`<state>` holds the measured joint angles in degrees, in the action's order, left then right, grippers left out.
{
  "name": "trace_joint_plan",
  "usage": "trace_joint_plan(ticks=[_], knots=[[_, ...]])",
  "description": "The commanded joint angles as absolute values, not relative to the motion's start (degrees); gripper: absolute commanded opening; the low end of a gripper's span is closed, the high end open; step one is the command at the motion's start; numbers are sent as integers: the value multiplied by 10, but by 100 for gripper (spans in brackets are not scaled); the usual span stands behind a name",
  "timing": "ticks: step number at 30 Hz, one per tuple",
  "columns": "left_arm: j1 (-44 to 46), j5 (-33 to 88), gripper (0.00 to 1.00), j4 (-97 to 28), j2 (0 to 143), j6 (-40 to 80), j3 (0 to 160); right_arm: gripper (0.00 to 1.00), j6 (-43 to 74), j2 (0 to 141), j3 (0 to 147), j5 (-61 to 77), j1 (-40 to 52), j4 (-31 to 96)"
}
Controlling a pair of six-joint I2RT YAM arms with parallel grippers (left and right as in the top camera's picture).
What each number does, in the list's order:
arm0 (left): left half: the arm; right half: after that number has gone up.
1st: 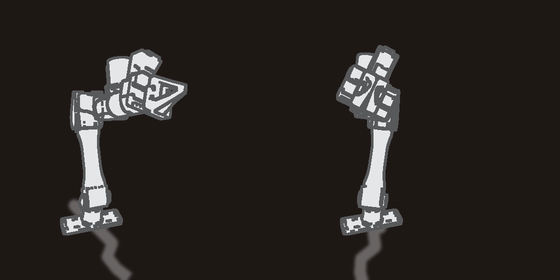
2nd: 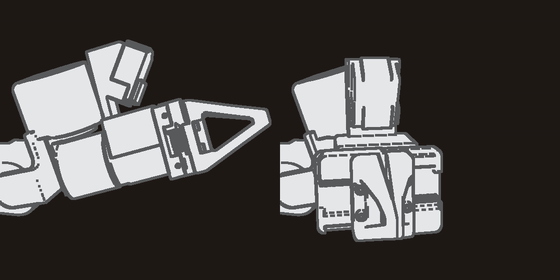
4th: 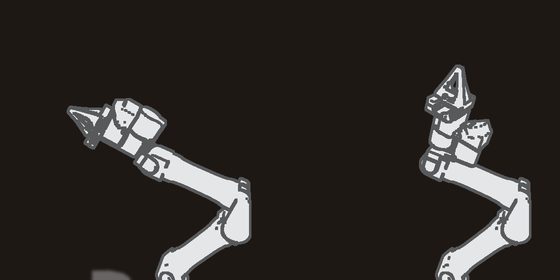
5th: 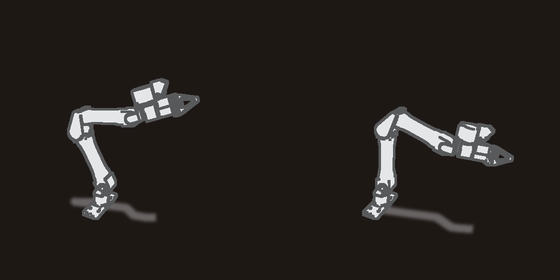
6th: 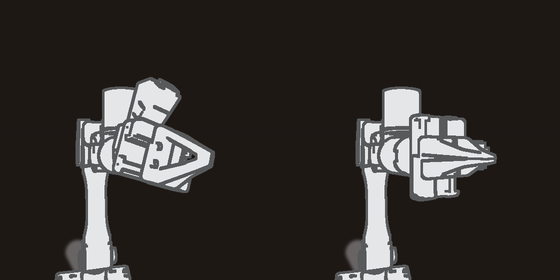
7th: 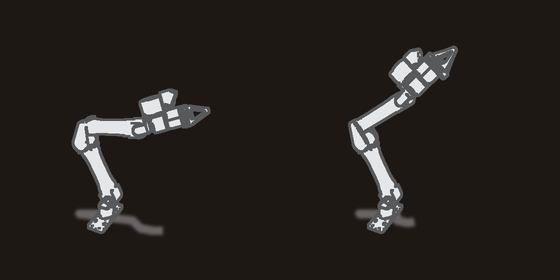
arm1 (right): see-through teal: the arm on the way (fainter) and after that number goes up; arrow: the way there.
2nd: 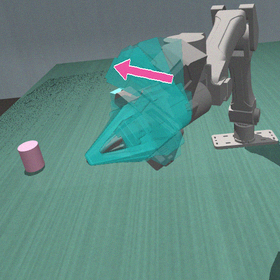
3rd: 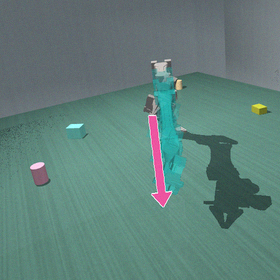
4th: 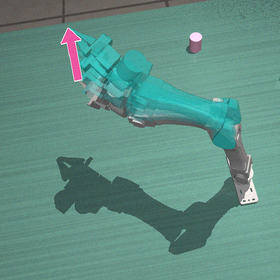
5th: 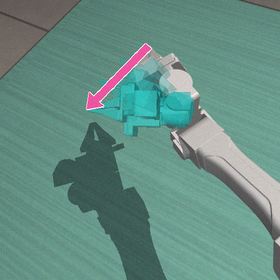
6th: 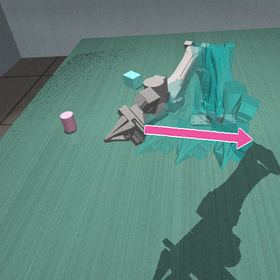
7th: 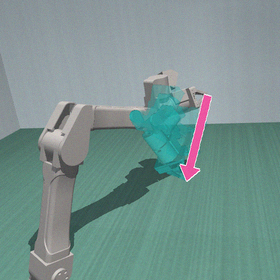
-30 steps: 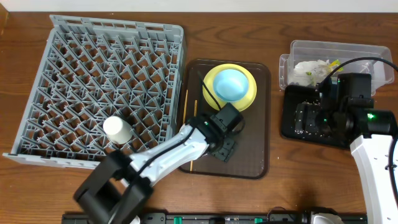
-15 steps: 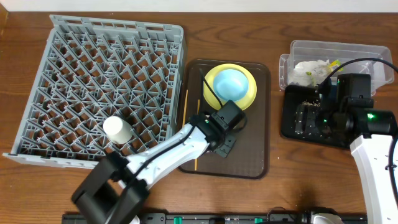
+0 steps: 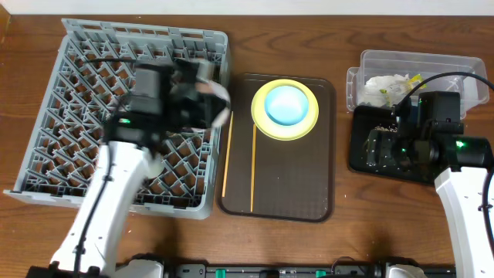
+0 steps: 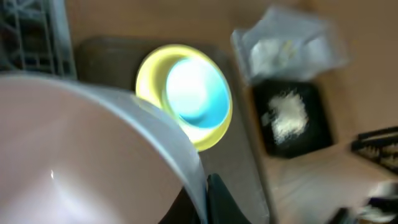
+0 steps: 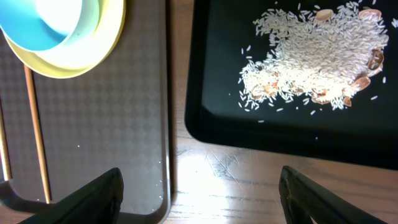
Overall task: Sort waste into correct bins and load items into the dishwasher
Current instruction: 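Carry the pink bowl left and set it in the dish rack, then move left gripper back to the wooden chopsticks on the tray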
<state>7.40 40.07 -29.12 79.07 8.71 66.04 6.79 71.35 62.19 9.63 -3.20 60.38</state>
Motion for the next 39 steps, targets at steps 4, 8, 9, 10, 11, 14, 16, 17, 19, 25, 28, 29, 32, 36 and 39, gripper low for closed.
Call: trace_joint_plan(ticks=[4, 8, 9, 10, 11, 14, 16, 17, 19, 25, 28, 29, 32, 36, 39], knots=[[-100, 701, 6, -266, 852, 75, 667, 78, 72, 707, 632, 101, -41, 605], [-160, 778, 6, -241, 918, 76, 667, 77, 72, 707, 632, 101, -41, 606], [-175, 801, 6, -230, 940, 76, 667, 77, 72, 707, 632, 101, -41, 606], [-183, 817, 6, -222, 953, 77, 667, 77, 72, 707, 632, 101, -41, 606], [-192, 835, 6, -211, 972, 77, 667, 77, 72, 707, 632, 101, -41, 607], [-220, 855, 6, -192, 1020, 78, 667, 77, 72, 707, 632, 101, -41, 607], [-235, 855, 6, -190, 1040, 77, 667, 77, 72, 707, 632, 101, -41, 608], [-243, 855, 6, -189, 1049, 77, 667, 77, 72, 707, 632, 101, -41, 609], [-258, 855, 7, -187, 1064, 77, 667, 77, 72, 707, 632, 101, -41, 610], [-312, 805, 43, -188, 1076, 77, 666, 76, 72, 707, 632, 101, -41, 612], [-335, 799, 70, -188, 1076, 77, 666, 76, 72, 707, 632, 101, -41, 613], [-343, 798, 74, -189, 1076, 77, 666, 76, 72, 707, 632, 101, -41, 613], [-358, 799, 84, -193, 1074, 78, 666, 76, 72, 707, 632, 101, -41, 614], [-381, 737, 88, -218, 1036, 81, 666, 78, 72, 707, 632, 101, -41, 618], [-382, 651, 89, -251, 972, 72, 666, 80, 72, 707, 632, 95, -41, 615]])
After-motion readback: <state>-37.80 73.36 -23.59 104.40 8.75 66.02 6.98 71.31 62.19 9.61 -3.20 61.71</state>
